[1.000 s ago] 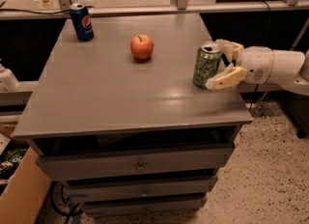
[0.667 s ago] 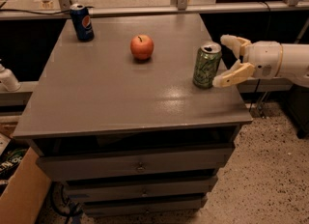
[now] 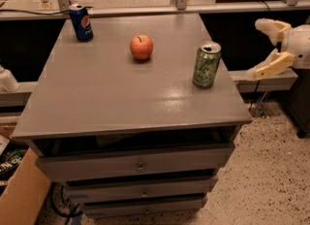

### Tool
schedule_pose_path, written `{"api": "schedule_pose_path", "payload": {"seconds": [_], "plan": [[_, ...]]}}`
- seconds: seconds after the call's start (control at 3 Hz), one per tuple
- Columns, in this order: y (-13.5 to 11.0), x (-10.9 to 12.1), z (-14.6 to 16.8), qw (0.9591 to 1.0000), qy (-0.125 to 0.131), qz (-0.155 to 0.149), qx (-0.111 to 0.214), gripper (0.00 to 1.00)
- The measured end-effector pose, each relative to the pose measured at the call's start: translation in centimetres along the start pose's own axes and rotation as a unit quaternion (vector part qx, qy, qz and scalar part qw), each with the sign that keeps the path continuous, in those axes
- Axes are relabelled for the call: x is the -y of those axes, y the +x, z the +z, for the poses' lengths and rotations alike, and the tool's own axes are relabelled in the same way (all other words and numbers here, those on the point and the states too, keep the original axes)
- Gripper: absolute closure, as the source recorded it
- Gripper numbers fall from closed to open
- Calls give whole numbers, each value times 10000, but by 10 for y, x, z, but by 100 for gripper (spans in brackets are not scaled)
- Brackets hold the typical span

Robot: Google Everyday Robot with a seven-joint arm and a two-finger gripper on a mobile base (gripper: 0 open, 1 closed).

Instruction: Place green can upright

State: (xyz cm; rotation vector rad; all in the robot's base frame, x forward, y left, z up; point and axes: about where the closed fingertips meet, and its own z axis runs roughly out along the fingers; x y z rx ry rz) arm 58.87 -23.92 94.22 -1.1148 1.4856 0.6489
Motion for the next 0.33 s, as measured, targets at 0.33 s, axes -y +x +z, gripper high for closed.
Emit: {"api": "schedule_pose_path", "payload": {"seconds": [0.33], "plan": [[0, 0, -1, 10000, 13, -1, -3, 0]]}}
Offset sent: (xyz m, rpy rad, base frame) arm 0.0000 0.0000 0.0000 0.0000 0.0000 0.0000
